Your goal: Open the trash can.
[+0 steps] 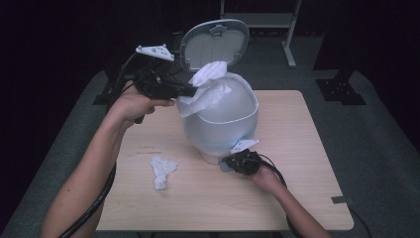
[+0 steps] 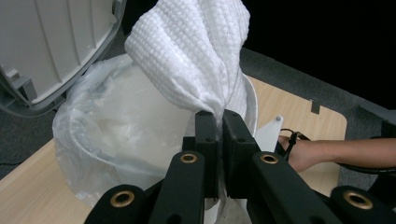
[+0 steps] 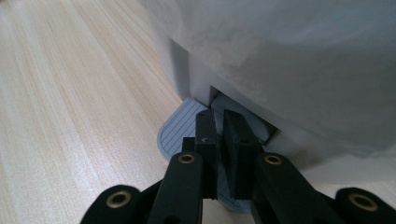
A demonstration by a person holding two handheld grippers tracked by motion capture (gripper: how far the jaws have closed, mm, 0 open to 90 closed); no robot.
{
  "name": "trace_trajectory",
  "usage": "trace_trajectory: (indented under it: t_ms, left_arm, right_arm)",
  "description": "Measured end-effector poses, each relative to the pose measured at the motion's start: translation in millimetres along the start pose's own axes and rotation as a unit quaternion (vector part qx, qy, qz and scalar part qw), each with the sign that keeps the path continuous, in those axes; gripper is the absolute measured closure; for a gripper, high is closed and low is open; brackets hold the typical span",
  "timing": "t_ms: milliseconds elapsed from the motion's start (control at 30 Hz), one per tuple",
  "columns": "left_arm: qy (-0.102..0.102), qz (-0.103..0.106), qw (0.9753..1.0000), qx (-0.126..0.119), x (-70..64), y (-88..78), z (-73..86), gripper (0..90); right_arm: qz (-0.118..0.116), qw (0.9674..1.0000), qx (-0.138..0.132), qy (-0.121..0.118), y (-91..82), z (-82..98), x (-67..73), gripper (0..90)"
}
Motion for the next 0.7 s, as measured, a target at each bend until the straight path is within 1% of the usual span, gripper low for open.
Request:
trace_trajectory:
  t_ms: [133,267,433,700]
  left_arm:
    - [-0.001,-0.001,1.0,0.002,0.6,5.5,-3.2,86.4]
    - [-0.001,0.003,1.0,0.005,0.3,11.8,-5.3,86.4]
    - [-0.001,0.004,1.0,0.009,0.4,19.0,-6.8,86.4]
    - [-0.001,0.001,0.9999,0.017,3.0,31.3,-7.9,86.3]
  right_arm:
    - [-0.001,1.0,-0.001,0.0,0.0,0.1,-0.1,84.2]
    - [0.0,1.0,-0.001,0.0,0.0,0.1,-0.2,84.2]
    - [0.0,1.0,0.0,-0.001,-0.2,0.2,-0.1,84.2]
    - [-0.001,1.0,-0.001,0.0,-0.1,0.3,-0.1,84.2]
Point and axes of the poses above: each handheld gripper's, and its own axes: y roughly forward along the jaws, z roughly out of its underside, x roughly to its left, the point moved 4 cm from there along y, roughly forward along the jaws, and after that the axes turned 12 degrees about -z, right-handed, at the moved point
